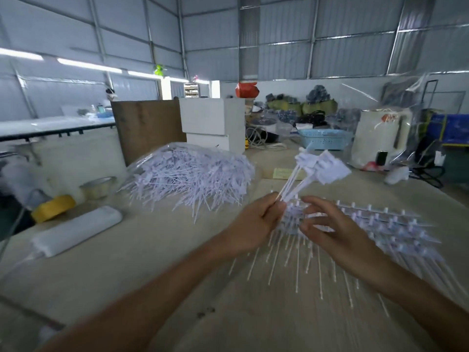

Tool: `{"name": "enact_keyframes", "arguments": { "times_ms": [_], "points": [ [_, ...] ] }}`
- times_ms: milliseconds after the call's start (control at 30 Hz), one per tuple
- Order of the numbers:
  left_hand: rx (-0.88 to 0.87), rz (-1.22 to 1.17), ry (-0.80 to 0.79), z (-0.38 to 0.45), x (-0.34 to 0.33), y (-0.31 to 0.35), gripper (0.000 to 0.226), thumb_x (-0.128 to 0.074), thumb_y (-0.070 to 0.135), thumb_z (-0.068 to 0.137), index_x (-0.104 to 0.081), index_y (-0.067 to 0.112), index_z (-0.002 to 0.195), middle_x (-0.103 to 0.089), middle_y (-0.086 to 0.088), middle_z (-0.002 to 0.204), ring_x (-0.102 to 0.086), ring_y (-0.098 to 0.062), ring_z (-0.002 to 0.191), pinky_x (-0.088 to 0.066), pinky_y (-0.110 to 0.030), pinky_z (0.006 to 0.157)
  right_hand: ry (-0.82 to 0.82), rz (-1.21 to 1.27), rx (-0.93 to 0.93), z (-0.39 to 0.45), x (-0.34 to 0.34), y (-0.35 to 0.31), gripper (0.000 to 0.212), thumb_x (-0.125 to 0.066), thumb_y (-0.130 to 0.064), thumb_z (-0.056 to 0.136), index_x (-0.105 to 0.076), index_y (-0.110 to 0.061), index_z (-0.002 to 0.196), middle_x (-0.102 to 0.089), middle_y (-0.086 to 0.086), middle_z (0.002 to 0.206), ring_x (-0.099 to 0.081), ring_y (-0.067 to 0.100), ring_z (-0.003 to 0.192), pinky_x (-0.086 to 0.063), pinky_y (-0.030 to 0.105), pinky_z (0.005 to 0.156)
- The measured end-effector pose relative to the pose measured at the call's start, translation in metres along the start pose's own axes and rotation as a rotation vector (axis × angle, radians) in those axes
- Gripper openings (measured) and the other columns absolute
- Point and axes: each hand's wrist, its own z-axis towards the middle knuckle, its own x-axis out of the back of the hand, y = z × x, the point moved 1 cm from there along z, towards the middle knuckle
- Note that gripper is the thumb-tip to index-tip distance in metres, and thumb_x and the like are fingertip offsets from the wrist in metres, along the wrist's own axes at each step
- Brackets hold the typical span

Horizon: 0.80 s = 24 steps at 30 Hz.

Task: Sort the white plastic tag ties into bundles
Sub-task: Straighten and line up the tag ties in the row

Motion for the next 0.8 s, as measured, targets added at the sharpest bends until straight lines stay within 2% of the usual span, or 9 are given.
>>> {"name": "enact_keyframes", "arguments": {
  "times_ms": [67, 133, 233, 300, 367, 467, 567, 667, 800],
  "points": [
    [0.111, 0.004, 0.084, -0.024, 0.035, -0.021, 0.034, -0.041, 0.025, 0.108, -0.041, 0.024, 0.073, -0.04, 0.014, 0.052, -0.033, 0.0, 0.044, -0.03, -0.016, 0.045, -0.079, -0.048, 0.008, -0.002, -0.005, 0.007, 0.053, -0.062, -0.052, 0.077, -0.051, -0.048, 0.129, -0.055, -0.017, 0.123, -0.057, -0.005, 0.11, -0.052, 0.018, 0.084],
    [0.284, -0.033, 0.209, -0.051, 0.076, -0.042, 0.037, -0.042, 0.03, 0.107, -0.038, 0.021, 0.071, -0.035, 0.011, 0.052, -0.028, -0.005, 0.042, -0.024, -0.019, 0.04, -0.104, -0.079, 0.025, -0.003, -0.008, 0.013, 0.051, -0.062, -0.051, 0.078, -0.054, -0.045, 0.129, -0.056, -0.015, 0.124, -0.056, -0.004, 0.111, -0.052, 0.023, 0.089],
    [0.531, 0.051, 0.393, -0.079, 0.133, -0.071, 0.04, -0.041, 0.034, 0.107, -0.041, 0.018, 0.071, -0.035, 0.0, 0.051, -0.029, -0.013, 0.04, -0.022, -0.017, 0.042, -0.104, -0.16, 0.051, -0.003, -0.008, 0.022, 0.047, -0.06, -0.052, 0.079, -0.055, -0.047, 0.125, -0.057, -0.017, 0.123, -0.056, -0.006, 0.11, -0.051, 0.025, 0.09],
    [0.653, 0.098, 0.466, -0.084, 0.161, -0.089, 0.039, -0.039, 0.031, 0.108, -0.045, 0.016, 0.073, -0.036, -0.001, 0.049, -0.029, -0.013, 0.038, -0.022, -0.016, 0.041, -0.112, -0.282, 0.086, -0.002, -0.008, 0.028, 0.044, -0.058, -0.054, 0.082, -0.052, -0.051, 0.125, -0.055, -0.022, 0.125, -0.053, -0.008, 0.113, -0.048, 0.024, 0.091],
    [0.735, 0.048, 0.534, -0.075, 0.179, -0.104, 0.035, -0.038, 0.028, 0.108, -0.05, 0.013, 0.079, -0.036, 0.0, 0.047, -0.028, -0.013, 0.038, -0.022, -0.015, 0.041, -0.149, -0.381, 0.109, -0.001, -0.009, 0.034, 0.043, -0.055, -0.056, 0.084, -0.047, -0.056, 0.127, -0.049, -0.028, 0.129, -0.051, -0.008, 0.117, -0.045, 0.022, 0.094],
    [0.803, 0.017, 0.56, -0.043, 0.193, -0.119, 0.03, -0.035, 0.016, 0.107, -0.053, 0.009, 0.085, -0.035, 0.0, 0.045, -0.026, -0.012, 0.036, -0.02, -0.013, 0.042, -0.208, -0.44, 0.106, 0.0, -0.014, 0.04, 0.043, -0.057, -0.055, 0.087, -0.043, -0.06, 0.127, -0.044, -0.034, 0.13, -0.055, -0.002, 0.113, -0.043, 0.013, 0.09],
    [0.798, 0.029, 0.572, -0.001, 0.199, -0.13, 0.033, -0.034, 0.009, 0.104, -0.056, 0.009, 0.08, -0.036, -0.001, 0.046, -0.026, -0.012, 0.035, -0.019, -0.013, 0.043, -0.243, -0.488, 0.131, -0.002, -0.021, 0.042, 0.039, -0.062, -0.051, 0.089, -0.045, -0.061, 0.123, -0.045, -0.035, 0.125, -0.049, -0.009, 0.114, -0.039, 0.008, 0.09],
    [0.755, -0.061, 0.55, 0.047, 0.199, -0.14, 0.031, -0.036, 0.013, 0.106, -0.057, 0.007, 0.083, -0.035, -0.002, 0.049, -0.024, -0.01, 0.035, -0.016, -0.013, 0.04, -0.282, -0.493, 0.129, -0.002, -0.024, 0.037, 0.033, -0.049, -0.066, 0.083, -0.048, -0.062, 0.116, -0.048, -0.036, 0.121, -0.048, -0.012, 0.114, -0.039, 0.01, 0.093],
    [0.766, -0.108, 0.504, 0.108, 0.189, -0.153, 0.025, -0.038, 0.013, 0.104, -0.054, 0.005, 0.087, -0.037, -0.004, 0.054, -0.024, -0.009, 0.034, -0.018, -0.013, 0.037, -0.268, -0.488, 0.115, 0.0, -0.022, 0.034, 0.029, -0.044, -0.068, 0.084, -0.047, -0.063, 0.112, -0.045, -0.035, 0.124, -0.046, -0.014, 0.115, -0.035, 0.011, 0.1]
  ]
}}
